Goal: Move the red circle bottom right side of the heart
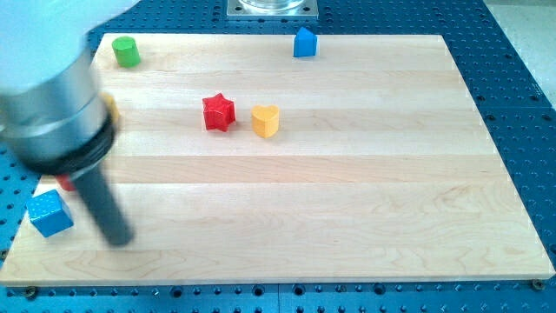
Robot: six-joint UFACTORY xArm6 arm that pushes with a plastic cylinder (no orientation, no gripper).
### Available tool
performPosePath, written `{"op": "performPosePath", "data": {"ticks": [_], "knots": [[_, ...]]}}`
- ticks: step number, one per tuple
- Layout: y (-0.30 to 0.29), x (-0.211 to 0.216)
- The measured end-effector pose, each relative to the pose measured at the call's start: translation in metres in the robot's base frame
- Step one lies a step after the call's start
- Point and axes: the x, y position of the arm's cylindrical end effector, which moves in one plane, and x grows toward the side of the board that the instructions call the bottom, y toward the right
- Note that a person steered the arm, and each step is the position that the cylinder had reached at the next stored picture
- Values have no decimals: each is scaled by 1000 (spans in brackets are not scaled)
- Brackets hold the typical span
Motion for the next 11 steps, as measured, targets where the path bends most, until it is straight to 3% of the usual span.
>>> {"op": "performPosePath", "data": {"ticks": [1, 3, 5, 7, 8, 10, 11], "knots": [[-103, 11], [-93, -97], [72, -119], [45, -167], [130, -182], [112, -158], [146, -132]]}}
